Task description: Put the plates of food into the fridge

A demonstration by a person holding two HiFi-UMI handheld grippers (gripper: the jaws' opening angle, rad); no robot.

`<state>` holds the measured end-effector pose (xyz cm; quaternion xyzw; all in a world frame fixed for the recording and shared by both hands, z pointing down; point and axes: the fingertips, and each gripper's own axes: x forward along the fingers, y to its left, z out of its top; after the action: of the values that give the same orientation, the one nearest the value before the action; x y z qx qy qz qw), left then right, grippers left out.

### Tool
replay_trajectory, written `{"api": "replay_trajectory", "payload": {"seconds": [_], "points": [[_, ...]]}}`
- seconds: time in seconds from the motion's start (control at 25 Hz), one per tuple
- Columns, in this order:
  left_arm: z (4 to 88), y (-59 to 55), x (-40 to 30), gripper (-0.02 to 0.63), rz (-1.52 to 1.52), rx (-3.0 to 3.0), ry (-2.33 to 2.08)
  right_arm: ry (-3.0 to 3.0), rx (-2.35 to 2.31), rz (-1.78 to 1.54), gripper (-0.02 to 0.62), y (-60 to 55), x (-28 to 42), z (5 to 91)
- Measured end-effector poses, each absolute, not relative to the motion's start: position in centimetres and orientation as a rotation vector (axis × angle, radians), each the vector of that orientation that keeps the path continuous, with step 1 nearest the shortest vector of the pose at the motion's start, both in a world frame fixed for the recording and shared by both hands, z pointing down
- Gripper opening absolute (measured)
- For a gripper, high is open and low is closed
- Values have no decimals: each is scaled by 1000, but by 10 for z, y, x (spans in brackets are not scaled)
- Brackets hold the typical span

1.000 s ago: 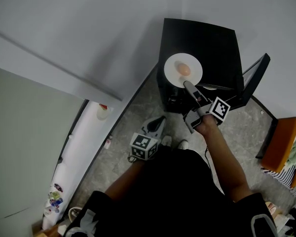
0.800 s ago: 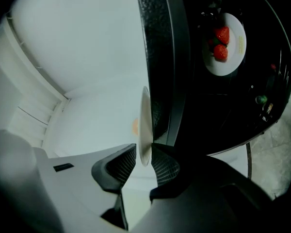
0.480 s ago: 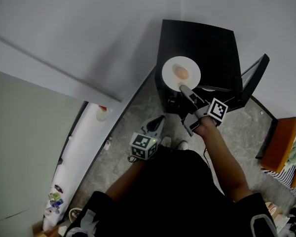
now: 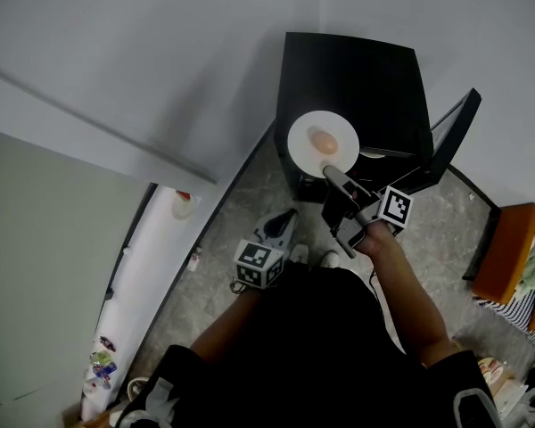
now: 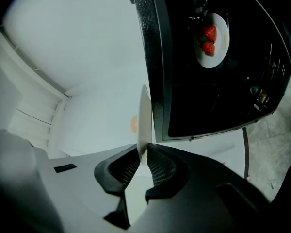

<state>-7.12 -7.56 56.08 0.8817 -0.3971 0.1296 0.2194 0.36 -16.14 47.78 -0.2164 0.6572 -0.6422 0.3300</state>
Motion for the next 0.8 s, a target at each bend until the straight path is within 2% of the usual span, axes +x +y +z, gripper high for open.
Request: {"api": "replay_trajectory", "payload": {"seconds": [0.8], "points": [[574,-57,-67,23,391,2423,-1069,1826,-511,-1740,46,-94,5,502]]}}
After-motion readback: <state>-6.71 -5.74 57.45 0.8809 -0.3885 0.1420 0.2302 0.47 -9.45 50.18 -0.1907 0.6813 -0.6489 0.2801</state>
